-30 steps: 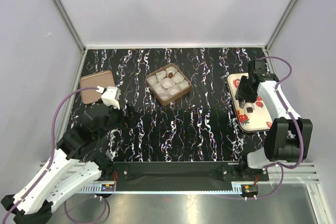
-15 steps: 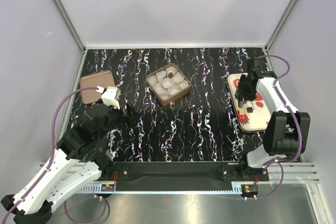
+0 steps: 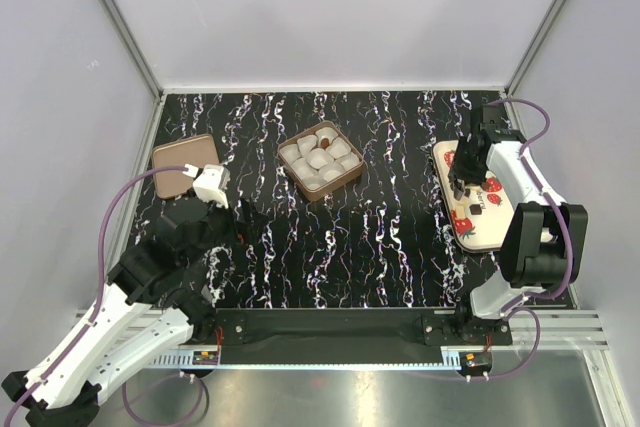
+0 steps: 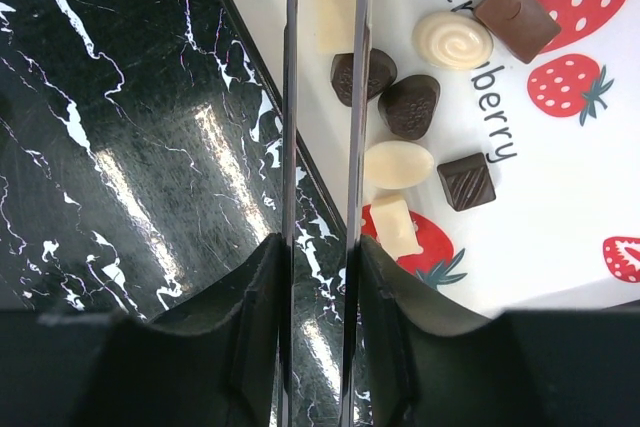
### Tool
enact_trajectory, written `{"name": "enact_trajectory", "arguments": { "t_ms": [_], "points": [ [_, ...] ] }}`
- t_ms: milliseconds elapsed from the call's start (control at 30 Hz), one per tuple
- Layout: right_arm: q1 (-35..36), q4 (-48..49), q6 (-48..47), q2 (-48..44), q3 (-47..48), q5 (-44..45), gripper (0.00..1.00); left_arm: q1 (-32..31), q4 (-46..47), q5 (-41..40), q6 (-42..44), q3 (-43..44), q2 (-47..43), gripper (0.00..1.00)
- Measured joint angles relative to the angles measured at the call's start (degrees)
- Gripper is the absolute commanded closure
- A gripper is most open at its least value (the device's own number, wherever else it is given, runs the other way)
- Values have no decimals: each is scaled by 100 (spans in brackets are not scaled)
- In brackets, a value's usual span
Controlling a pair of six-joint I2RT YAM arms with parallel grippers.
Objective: Pack the chocolate
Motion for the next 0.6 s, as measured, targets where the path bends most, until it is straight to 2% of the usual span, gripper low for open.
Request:
{"name": "enact_trajectory", "arguments": {
  "t_ms": [233,600],
  "points": [
    [-4,-68,-13,9,120,-7,68,0,0,0,15,0,0,1],
    [-4,-334,-11,11,872,7,69,0,0,-2,17,0,-2,1]
  ]
}}
